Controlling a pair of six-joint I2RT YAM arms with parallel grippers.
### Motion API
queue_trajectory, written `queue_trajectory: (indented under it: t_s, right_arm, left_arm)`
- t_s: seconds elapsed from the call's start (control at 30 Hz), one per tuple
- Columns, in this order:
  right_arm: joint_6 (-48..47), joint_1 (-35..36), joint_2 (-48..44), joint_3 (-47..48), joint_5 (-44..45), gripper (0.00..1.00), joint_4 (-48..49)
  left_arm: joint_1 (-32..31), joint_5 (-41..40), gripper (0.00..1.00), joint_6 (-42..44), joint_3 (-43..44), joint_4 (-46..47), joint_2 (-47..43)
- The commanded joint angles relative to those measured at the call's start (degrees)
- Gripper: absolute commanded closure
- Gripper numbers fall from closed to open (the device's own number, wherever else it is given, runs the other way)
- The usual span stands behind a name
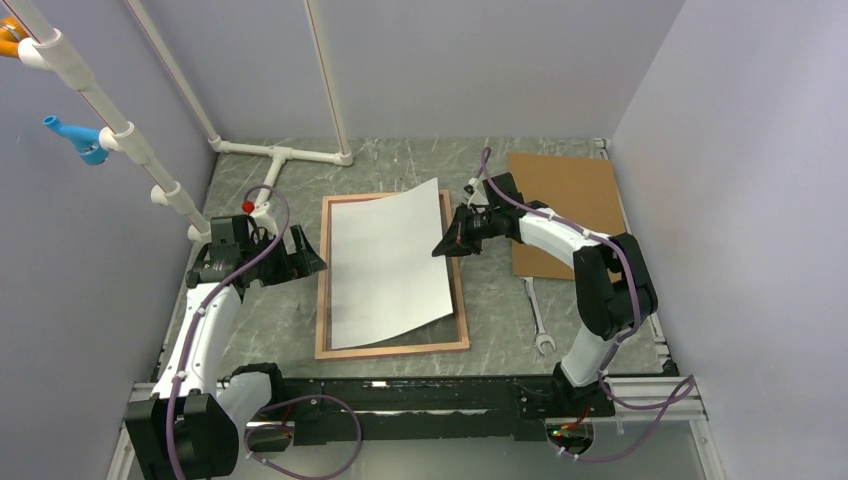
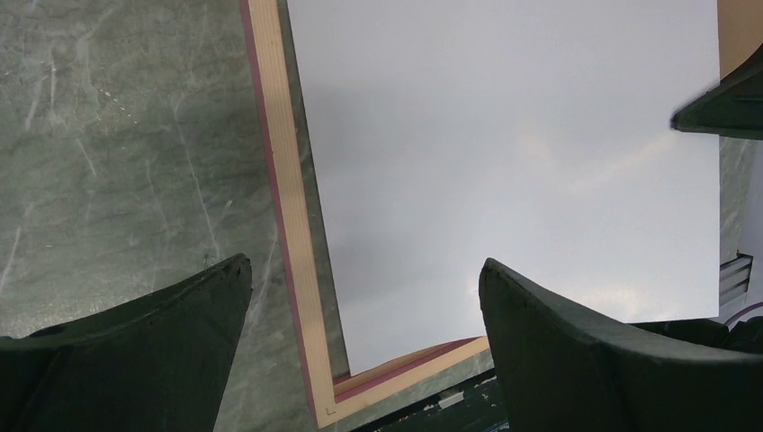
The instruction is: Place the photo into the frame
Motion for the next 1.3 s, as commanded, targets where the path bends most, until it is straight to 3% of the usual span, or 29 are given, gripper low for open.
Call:
queue_trajectory:
  t_s: [0.0, 0.53, 0.63, 0.8, 0.93, 1.1, 1.27]
  right_arm:
    - [2.1, 0.7, -2.5, -1.9, 2.4, 1.00, 5.6]
    - [2.3, 5.7, 0.6, -2.8, 8.7, 1.00, 6.7]
    - [0.7, 5.8, 0.4, -2.3, 11.4, 0.89, 3.4]
    - [-1.9, 5.7, -0.7, -0.6, 15.5, 0.48, -0.8]
    - [-4.1, 5.9, -2.0, 1.8, 20.3, 0.25, -5.3]
    - [-7.5, 7.0, -2.6, 4.9, 27.1, 0.12, -10.7]
    - [-9.3, 7.3, -3.3, 6.1, 31.5, 0.06, -13.7]
  left_arm:
    - [0.2, 0.5, 0.01, 1.3, -0.4, 1.4, -0.9]
    - [0.2, 0.4, 0.00, 1.2, -0.4, 1.3, -0.9]
    - [0.2, 0.4, 0.01, 1.4, -0.4, 1.4, -0.7]
    - [0.2, 0.5, 0.00, 1.3, -0.4, 1.5, -0.6]
    - [0.3, 0.5, 0.01, 1.3, -0.5, 1.5, -0.5]
    - [0.2, 0.5, 0.01, 1.2, -0.5, 1.6, -0.6]
    - [0.2, 0.1, 0.01, 1.2, -0.5, 1.5, -0.5]
